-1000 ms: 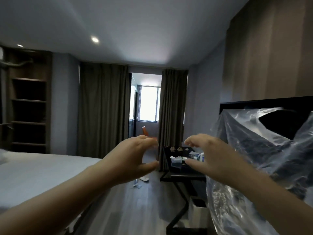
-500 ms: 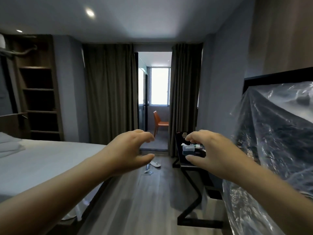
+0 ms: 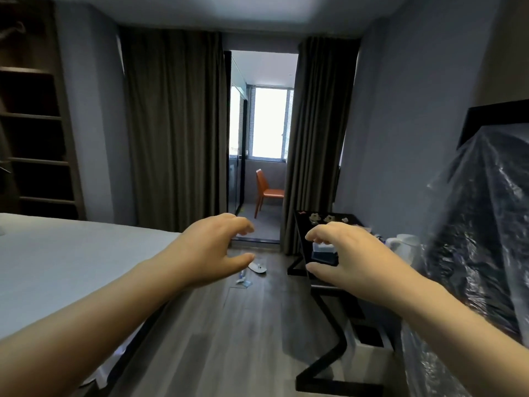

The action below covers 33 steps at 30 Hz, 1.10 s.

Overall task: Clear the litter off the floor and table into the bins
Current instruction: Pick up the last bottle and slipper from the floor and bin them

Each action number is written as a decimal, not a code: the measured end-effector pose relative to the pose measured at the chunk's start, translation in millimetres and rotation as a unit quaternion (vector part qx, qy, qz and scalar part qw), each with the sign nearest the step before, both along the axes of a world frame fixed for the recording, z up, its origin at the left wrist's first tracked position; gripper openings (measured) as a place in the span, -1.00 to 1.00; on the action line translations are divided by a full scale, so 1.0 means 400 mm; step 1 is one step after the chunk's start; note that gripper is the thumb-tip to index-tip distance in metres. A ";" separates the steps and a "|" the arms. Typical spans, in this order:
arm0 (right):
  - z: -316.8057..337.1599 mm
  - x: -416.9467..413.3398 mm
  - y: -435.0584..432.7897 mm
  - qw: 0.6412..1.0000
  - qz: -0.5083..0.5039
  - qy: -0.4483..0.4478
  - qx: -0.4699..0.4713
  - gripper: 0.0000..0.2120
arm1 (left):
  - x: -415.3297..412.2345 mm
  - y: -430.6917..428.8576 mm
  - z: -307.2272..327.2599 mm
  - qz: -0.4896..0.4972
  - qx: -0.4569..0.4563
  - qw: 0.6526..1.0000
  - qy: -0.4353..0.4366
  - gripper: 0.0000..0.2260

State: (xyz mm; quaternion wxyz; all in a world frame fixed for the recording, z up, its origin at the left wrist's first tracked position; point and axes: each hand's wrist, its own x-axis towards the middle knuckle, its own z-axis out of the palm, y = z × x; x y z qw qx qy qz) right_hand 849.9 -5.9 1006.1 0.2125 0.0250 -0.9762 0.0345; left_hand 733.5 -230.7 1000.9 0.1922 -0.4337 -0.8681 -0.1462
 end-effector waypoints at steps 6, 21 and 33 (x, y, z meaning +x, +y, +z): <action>-0.035 -0.283 0.054 0.999 -0.006 -0.032 -0.018 -0.57 | -0.289 0.059 -0.033 0.001 -0.003 1.000 -0.030 -0.58; -0.156 -0.972 0.331 0.997 -0.007 -0.079 -0.022 -0.54 | -0.935 0.326 -0.110 0.033 -0.059 0.994 -0.081 -0.64; -0.242 -1.524 0.494 0.992 -0.003 -0.119 -0.039 -0.54 | -1.458 0.454 -0.181 0.057 -0.048 0.989 -0.129 -0.59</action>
